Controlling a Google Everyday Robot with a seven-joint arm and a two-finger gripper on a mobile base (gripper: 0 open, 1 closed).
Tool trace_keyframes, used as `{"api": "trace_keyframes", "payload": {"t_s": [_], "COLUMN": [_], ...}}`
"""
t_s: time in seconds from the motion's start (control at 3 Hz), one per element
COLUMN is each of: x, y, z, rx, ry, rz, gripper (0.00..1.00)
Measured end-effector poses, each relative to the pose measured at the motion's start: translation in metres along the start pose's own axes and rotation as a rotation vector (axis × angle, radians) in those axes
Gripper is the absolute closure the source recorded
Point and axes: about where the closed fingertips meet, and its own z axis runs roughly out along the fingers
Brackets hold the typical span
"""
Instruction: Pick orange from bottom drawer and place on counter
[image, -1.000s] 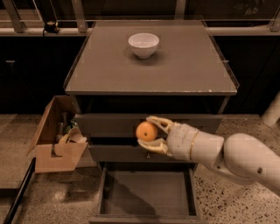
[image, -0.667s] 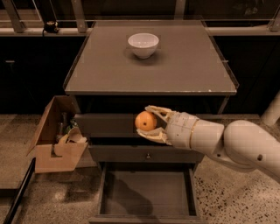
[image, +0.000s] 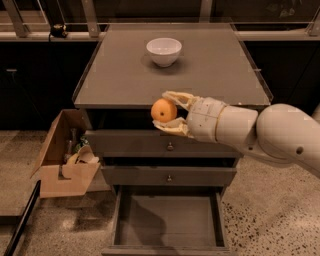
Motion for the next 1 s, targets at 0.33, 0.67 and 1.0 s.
{"api": "trace_keyframes", "payload": {"t_s": [0.33,0.67,1.0], "x": [-0.025,-0.026,-0.024], "y": [-0.022,-0.053,-0.056], "z": [0.001,0.003,0.002], "rx": [0.025,0.134,0.139], "ry": [0.017,0.084,0.094], "rz": [-0.066,-0.097,-0.109], "gripper": [1.0,1.0,1.0]}}
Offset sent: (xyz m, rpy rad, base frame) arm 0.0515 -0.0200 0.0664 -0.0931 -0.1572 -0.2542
